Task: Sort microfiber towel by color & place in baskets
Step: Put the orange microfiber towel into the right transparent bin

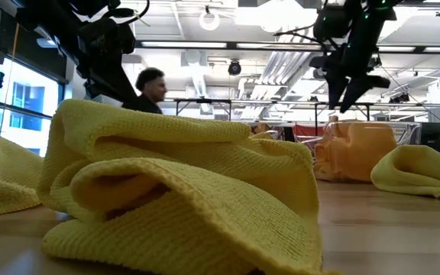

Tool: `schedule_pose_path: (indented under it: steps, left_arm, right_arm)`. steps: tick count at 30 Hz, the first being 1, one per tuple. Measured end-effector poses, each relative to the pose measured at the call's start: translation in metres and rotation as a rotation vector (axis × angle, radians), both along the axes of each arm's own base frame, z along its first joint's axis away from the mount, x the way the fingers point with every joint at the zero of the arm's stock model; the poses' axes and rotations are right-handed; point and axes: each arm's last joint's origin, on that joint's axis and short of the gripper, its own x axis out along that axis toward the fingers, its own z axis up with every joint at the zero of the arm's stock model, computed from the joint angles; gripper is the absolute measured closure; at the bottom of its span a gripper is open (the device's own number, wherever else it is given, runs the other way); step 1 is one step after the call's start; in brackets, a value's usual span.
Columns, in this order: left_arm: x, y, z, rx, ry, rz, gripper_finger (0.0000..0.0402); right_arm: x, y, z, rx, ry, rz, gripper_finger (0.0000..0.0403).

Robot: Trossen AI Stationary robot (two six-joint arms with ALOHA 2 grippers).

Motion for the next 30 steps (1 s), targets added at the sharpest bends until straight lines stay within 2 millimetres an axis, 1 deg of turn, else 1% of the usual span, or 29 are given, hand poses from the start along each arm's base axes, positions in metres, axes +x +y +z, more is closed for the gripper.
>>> schedule_pose_path:
  steps: [2,5,6,7,11,13,15,17,20,23,25,30]
  left_arm:
    - [0.000,0.000,0.000,0.000,0.000,0.000,0.0328]
    - [0.000,0.000,0.000,0.000,0.000,0.000,0.0328]
    - [0.000,0.000,0.000,0.000,0.000,0.000,0.0328]
    - [0.000,0.000,0.000,0.000,0.000,0.000,0.0328]
    - [0.000,0.000,0.000,0.000,0.000,0.000,0.0328]
    - [0.000,0.000,0.000,0.000,0.000,0.000,0.0328]
    - [0.000,0.000,0.000,0.000,0.000,0.000,0.0328]
    - [0.000,0.000,0.000,-0.001,0.000,0.000,0.0328]
    - [0.000,0.000,0.000,-0.001,0.000,0.000,0.0328]
    - [0.000,0.000,0.000,0.000,-0.001,0.001,0.0328]
    - [0.000,0.000,0.000,0.000,0.000,0.001,0.0328]
    - [0.000,0.000,0.000,0.000,-0.001,0.001,0.0328]
  right_arm:
    - [0.003,-0.002,-0.011,0.040,0.034,0.005,0.0305]
    - [0.004,-0.005,-0.034,0.100,0.114,0.007,0.0370]
    - [0.005,-0.006,-0.043,0.115,0.139,0.011,0.0386]
    - [0.006,-0.007,-0.053,0.129,0.158,0.010,0.0393]
    - [0.012,-0.011,-0.089,0.179,0.175,0.009,0.0379]
    - [0.013,-0.011,-0.106,0.210,0.197,0.012,0.0380]
    - [0.015,-0.012,-0.118,0.222,0.211,0.013,0.0390]
    - [0.015,-0.013,-0.125,0.230,0.225,0.019,0.0399]
    - [0.018,-0.015,-0.126,0.216,0.217,0.026,0.0395]
    - [0.019,-0.015,-0.116,0.200,0.200,0.031,0.0390]
    - [0.017,-0.014,-0.105,0.190,0.188,0.035,0.0390]
    - [0.010,-0.008,-0.069,0.139,0.134,0.050,0.0398]
